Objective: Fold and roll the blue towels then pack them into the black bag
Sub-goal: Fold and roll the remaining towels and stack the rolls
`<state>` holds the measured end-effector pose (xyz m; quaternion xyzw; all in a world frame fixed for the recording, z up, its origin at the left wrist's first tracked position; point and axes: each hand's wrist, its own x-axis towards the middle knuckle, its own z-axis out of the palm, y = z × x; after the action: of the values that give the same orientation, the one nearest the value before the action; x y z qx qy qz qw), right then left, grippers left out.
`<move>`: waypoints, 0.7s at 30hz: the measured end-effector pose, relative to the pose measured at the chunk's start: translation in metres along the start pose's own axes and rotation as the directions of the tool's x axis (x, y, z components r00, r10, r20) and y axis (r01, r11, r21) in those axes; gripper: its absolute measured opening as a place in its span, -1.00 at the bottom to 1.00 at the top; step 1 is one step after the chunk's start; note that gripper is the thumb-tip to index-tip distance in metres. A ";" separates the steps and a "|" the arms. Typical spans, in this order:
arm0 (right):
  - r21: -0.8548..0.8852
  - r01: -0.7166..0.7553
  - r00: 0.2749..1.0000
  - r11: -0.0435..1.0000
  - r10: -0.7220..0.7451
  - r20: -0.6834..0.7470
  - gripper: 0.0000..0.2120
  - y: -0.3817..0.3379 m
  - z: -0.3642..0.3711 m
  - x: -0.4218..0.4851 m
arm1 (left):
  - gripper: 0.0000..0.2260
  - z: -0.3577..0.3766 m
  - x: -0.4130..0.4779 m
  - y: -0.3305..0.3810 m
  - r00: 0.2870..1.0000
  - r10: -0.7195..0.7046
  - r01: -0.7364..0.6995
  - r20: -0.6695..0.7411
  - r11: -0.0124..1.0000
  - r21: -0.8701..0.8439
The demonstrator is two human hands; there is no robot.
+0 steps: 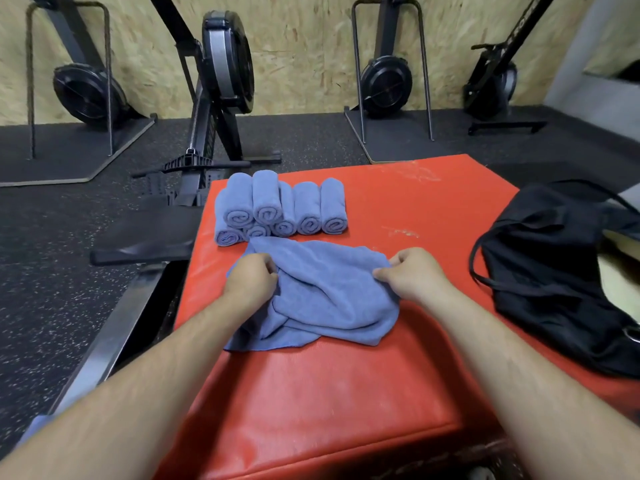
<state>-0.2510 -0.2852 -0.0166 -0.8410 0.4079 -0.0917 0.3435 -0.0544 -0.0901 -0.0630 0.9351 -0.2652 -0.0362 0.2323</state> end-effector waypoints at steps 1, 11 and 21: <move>0.001 0.001 1.000 1.000 -0.001 -0.013 -0.69 0.002 -0.001 -0.002 | -0.79 -0.002 -0.002 0.001 1.000 -0.014 0.014 -0.011 1.000 -0.023; 0.325 -0.066 0.997 0.943 0.048 0.065 -0.66 0.003 -0.007 -0.015 | -0.89 -0.029 -0.023 0.017 0.930 -0.264 0.348 0.257 0.859 -0.376; 0.690 -0.013 1.000 0.724 0.002 0.018 -0.83 -0.008 -0.045 -0.026 | -0.57 -0.101 -0.054 0.030 0.937 -0.162 0.344 0.310 0.270 -0.899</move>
<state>-0.2827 -0.2846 0.0257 -0.6522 0.3455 -0.2287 0.6348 -0.0962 -0.0431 0.0374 0.6456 -0.0582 -0.2933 0.7027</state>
